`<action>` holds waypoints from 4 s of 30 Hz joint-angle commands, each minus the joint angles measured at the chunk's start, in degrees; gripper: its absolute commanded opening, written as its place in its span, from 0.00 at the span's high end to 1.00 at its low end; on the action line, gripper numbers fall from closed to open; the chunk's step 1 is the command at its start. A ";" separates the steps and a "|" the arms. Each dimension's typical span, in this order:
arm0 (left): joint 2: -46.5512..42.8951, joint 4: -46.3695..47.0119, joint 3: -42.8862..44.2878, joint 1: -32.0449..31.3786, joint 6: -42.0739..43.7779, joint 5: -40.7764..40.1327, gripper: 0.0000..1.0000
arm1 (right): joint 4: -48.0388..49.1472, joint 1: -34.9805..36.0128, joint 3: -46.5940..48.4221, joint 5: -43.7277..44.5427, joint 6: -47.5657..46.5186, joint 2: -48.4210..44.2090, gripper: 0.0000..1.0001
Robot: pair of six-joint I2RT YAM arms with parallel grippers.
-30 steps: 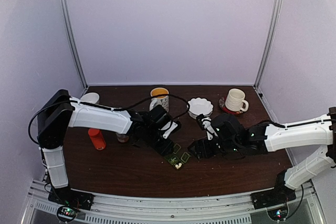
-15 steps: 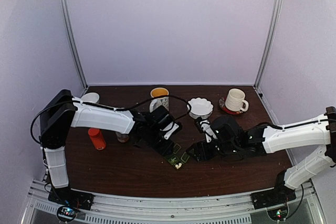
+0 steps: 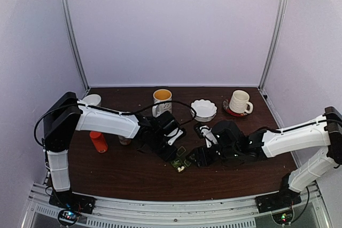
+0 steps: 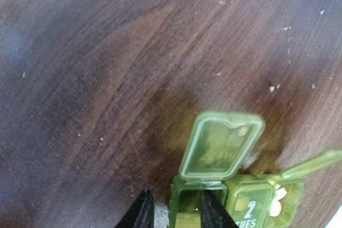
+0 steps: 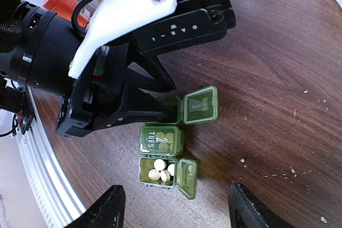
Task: Sort the pills into containers
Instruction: Hold the pill container at the center of the board, then close the lid of the pill container in the compartment of the pill container, then pick up the pill bottle from the center of the board.
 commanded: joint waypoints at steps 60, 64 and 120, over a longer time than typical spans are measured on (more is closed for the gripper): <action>4.04 -5.84 6.56 -1.99 -3.45 -1.27 1.00 | 13.25 0.25 -0.43 -10.27 5.80 16.16 0.99; 4.39 -6.70 7.14 -1.99 -3.73 -1.36 1.00 | 12.43 0.34 -0.73 -10.17 6.22 17.16 1.00; -16.20 -20.30 5.95 0.82 -7.43 -18.61 0.54 | 7.47 -0.18 -6.58 2.61 -5.11 -4.99 0.80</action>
